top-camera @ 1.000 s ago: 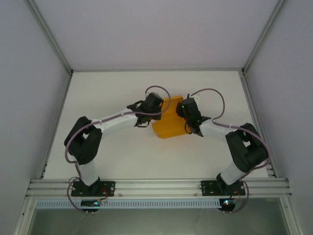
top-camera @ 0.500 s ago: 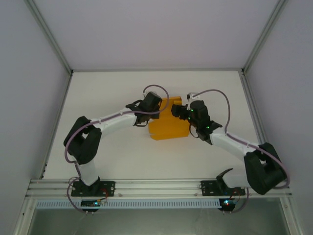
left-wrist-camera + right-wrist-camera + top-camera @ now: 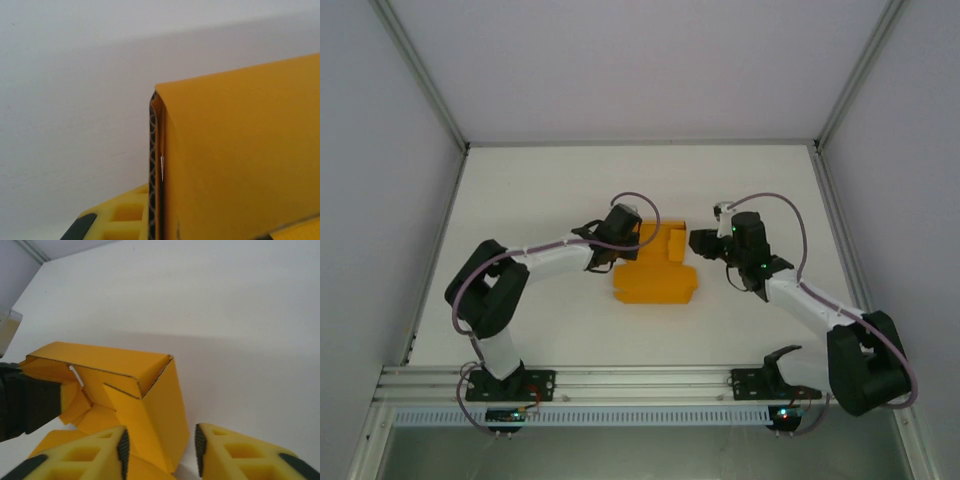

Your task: Assemble paper box

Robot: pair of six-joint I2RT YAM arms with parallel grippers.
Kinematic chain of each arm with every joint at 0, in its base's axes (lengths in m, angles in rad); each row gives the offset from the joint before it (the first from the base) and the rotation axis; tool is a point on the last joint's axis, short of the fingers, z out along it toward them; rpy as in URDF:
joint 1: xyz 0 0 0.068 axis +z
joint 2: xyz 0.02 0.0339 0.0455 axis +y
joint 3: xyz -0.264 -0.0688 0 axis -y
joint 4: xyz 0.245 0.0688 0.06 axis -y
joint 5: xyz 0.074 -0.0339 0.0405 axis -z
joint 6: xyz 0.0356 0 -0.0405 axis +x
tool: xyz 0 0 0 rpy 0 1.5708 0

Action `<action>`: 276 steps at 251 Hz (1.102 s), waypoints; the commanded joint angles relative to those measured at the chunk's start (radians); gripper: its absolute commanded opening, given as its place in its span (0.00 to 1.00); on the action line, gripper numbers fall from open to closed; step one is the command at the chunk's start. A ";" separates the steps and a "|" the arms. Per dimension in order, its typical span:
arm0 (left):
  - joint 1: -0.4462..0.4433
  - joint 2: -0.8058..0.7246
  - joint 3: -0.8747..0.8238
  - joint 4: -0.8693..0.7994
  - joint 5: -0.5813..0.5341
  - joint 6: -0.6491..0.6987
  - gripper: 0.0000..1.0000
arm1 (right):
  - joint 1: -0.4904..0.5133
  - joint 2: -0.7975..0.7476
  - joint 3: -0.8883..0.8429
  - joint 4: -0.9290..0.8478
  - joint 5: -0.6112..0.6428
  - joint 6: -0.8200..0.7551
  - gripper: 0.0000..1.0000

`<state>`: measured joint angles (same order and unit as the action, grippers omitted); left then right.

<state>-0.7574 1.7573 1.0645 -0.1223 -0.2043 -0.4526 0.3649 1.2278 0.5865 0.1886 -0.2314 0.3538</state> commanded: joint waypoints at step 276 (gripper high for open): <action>-0.010 0.128 -0.044 0.038 -0.026 0.026 0.00 | 0.016 0.235 0.095 -0.054 -0.005 -0.105 0.32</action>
<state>-0.7620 1.8217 1.0512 0.0235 -0.2504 -0.4339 0.3801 1.4746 0.6445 0.1947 -0.3164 0.2787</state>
